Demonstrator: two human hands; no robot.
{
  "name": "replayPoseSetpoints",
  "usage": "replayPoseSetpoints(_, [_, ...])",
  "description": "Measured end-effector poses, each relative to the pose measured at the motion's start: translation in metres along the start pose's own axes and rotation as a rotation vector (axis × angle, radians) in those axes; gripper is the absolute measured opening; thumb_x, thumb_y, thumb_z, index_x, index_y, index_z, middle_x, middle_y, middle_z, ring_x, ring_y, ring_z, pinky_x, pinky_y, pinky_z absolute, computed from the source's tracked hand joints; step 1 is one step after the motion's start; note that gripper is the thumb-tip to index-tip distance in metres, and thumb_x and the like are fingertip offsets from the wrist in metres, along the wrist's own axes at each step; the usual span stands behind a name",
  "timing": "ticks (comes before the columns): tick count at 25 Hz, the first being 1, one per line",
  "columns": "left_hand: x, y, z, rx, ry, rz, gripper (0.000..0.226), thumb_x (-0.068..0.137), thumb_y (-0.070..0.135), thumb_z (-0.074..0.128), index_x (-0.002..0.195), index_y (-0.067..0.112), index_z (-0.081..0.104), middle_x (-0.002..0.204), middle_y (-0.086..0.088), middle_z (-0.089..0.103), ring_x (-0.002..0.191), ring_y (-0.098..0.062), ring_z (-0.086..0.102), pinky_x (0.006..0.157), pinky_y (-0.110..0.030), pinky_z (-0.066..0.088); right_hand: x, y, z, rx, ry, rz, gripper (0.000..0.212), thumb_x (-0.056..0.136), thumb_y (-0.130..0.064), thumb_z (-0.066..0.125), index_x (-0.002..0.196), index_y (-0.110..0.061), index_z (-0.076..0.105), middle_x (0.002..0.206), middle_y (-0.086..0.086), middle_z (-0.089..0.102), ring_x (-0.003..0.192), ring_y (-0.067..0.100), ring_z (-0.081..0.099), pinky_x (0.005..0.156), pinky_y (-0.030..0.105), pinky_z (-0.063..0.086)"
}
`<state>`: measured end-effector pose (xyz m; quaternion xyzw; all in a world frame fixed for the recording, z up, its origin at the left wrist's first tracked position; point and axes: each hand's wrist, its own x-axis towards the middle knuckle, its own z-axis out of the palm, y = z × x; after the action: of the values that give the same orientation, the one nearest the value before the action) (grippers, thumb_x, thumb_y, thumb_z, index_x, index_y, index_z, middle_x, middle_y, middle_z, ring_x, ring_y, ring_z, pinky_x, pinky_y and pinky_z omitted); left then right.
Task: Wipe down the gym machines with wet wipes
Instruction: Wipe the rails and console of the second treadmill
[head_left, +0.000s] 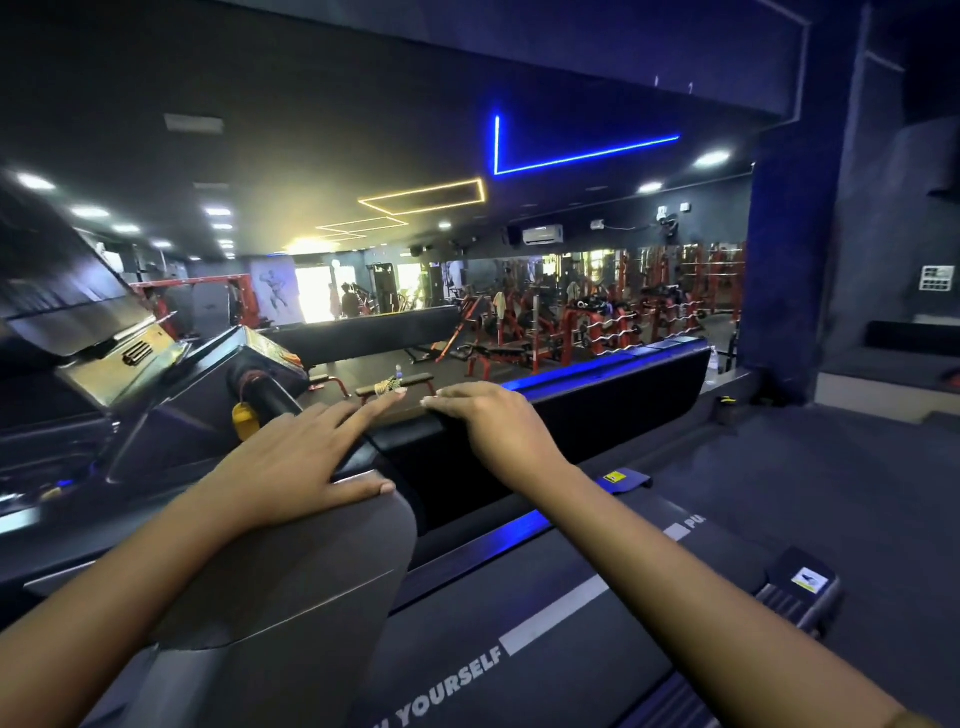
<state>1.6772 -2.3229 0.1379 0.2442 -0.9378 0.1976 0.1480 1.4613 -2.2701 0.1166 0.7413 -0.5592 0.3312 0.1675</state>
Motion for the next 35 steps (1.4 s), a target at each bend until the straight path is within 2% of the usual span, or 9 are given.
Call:
replayPoseSetpoints(3, [0.019,0.006,0.000,-0.019,0.042,-0.014,0.095,0.057,0.091,-0.015,0.140,0.045,-0.018,0.139,0.009,0.039,0.121,-0.012,0.044,0.092,-0.028,0.041,-0.001,0.056,-0.003,-0.041,0.011,0.121,0.049,0.086,-0.002,0.035,0.123,-0.019,0.061,0.128,0.001,0.059,0.121,0.027,0.051,0.110,0.037,0.025])
replayPoseSetpoints(7, [0.076,0.029,0.008,0.019,0.016,-0.045,0.104,0.058,0.089,-0.014,0.149,0.040,-0.001,0.146,0.005,0.034,0.128,-0.014,0.041,0.099,-0.032,0.041,-0.014,0.126,-0.011,-0.093,0.069,0.266,0.050,0.087,0.004,0.040,0.124,-0.023,0.061,0.131,-0.004,0.056,0.129,0.031,0.043,0.109,0.042,0.031])
replayPoseSetpoints(12, [0.147,0.063,0.022,-0.012,-0.115,-0.130,0.075,0.090,0.067,0.030,0.151,0.035,0.001,0.151,-0.002,0.028,0.135,-0.021,0.034,0.103,-0.036,0.037,-0.025,0.188,-0.033,-0.122,0.207,0.455,0.034,0.093,-0.010,0.042,0.118,-0.014,0.065,0.121,0.004,0.063,0.115,0.026,0.053,0.089,0.031,0.041])
replayPoseSetpoints(14, [0.159,0.069,0.028,-0.013,-0.155,-0.145,0.075,0.090,0.064,0.032,0.151,0.035,0.000,0.152,-0.003,0.027,0.137,-0.021,0.033,0.103,-0.037,0.037,-0.026,0.172,-0.025,-0.077,0.303,0.375,0.038,0.091,-0.025,0.039,0.108,-0.013,0.070,0.109,0.003,0.069,0.101,0.023,0.060,0.080,0.025,0.044])
replayPoseSetpoints(18, [0.176,0.072,0.039,-0.031,-0.166,-0.131,0.076,0.089,0.065,0.033,0.151,0.035,0.001,0.148,0.000,0.033,0.135,-0.018,0.035,0.103,-0.036,0.038,-0.045,0.146,0.009,-0.105,0.453,0.062,0.052,0.067,0.007,0.061,0.114,-0.013,0.067,0.110,0.000,0.068,0.074,0.023,0.059,0.064,0.026,0.051])
replayPoseSetpoints(26, [0.197,0.085,0.046,-0.046,-0.219,-0.138,0.078,0.085,0.073,0.025,0.150,0.037,0.001,0.148,0.002,0.035,0.133,-0.015,0.038,0.100,-0.038,0.043,-0.056,0.271,-0.018,-0.099,0.526,0.289,0.052,0.068,0.017,0.064,0.110,-0.012,0.070,0.106,0.005,0.070,0.075,0.029,0.058,0.069,0.038,0.055])
replayPoseSetpoints(31, [0.193,0.089,0.039,-0.074,-0.234,-0.141,0.120,0.039,0.096,-0.018,0.147,0.044,-0.009,0.155,0.013,0.022,0.133,-0.011,0.039,0.100,-0.033,0.043,-0.046,0.278,-0.031,-0.024,0.565,0.235,0.042,0.068,0.014,0.063,0.099,-0.012,0.074,0.096,0.005,0.072,0.075,0.029,0.061,0.076,0.029,0.049])
replayPoseSetpoints(33, [0.204,0.094,0.038,-0.057,-0.205,-0.141,0.113,0.046,0.095,-0.015,0.147,0.044,-0.009,0.153,0.012,0.024,0.132,-0.010,0.039,0.096,-0.031,0.045,-0.041,0.255,-0.021,-0.064,0.491,0.044,0.045,0.064,0.012,0.059,0.100,-0.011,0.073,0.097,0.003,0.072,0.076,0.026,0.061,0.073,0.026,0.047])
replayPoseSetpoints(35, [0.225,0.103,0.042,-0.023,-0.166,-0.121,0.091,0.071,0.086,0.008,0.148,0.042,-0.005,0.152,0.009,0.026,0.133,-0.012,0.037,0.097,-0.033,0.045,-0.035,0.253,-0.022,-0.127,0.424,-0.058,0.044,0.062,0.009,0.063,0.100,-0.012,0.073,0.095,0.002,0.071,0.073,0.026,0.059,0.065,0.027,0.048])
